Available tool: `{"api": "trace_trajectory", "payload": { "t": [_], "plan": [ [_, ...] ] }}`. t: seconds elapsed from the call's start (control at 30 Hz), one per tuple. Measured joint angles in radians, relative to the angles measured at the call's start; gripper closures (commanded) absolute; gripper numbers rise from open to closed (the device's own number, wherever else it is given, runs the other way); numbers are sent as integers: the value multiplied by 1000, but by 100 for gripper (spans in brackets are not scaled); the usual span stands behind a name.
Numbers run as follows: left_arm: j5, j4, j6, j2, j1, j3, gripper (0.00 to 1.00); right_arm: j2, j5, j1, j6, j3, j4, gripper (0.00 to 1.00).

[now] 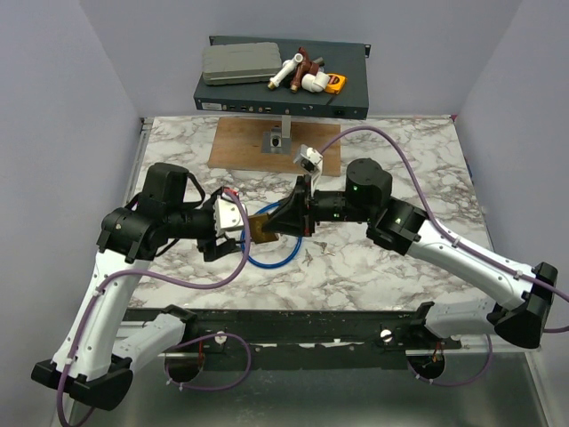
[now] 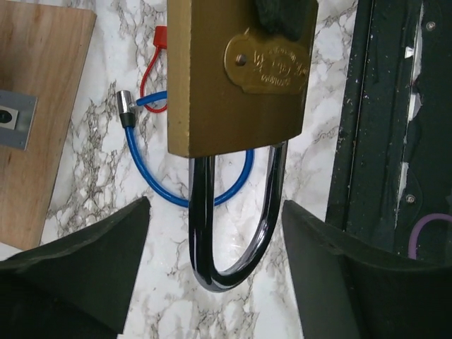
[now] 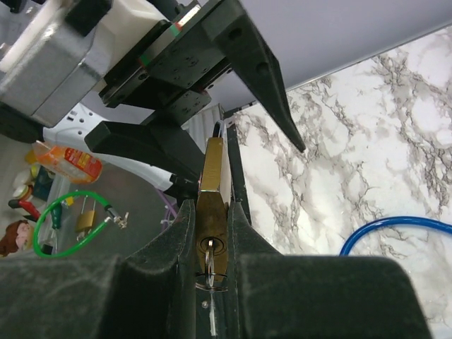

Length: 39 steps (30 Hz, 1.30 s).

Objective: Unlock with the key
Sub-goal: Unlock the lock.

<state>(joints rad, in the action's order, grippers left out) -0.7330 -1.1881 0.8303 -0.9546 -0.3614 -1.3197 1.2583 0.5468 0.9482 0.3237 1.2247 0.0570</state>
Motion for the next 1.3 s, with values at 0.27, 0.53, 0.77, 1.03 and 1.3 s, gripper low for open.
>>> {"api": "trace_trajectory", "payload": {
  "t": [0.27,0.53,0.77,1.03,1.3],
  "plan": [
    [2,-5,27,0,0,-1,66,14,-34,-1,54,-39,-40,99],
    [73,49,75,33,-1,23,92,21,-67,-24,140,-50,-40,99],
    [154,140,109,64,-16,80,92,42,-105,-38,241,-53,-41,99],
    [257,161,109,87,-83,92,88,49,-117,-40,304,-54,-42,99],
    [330,232,55,27,-140,115,60,52,-76,-154,461,-109,-58,99]
  ]
}}
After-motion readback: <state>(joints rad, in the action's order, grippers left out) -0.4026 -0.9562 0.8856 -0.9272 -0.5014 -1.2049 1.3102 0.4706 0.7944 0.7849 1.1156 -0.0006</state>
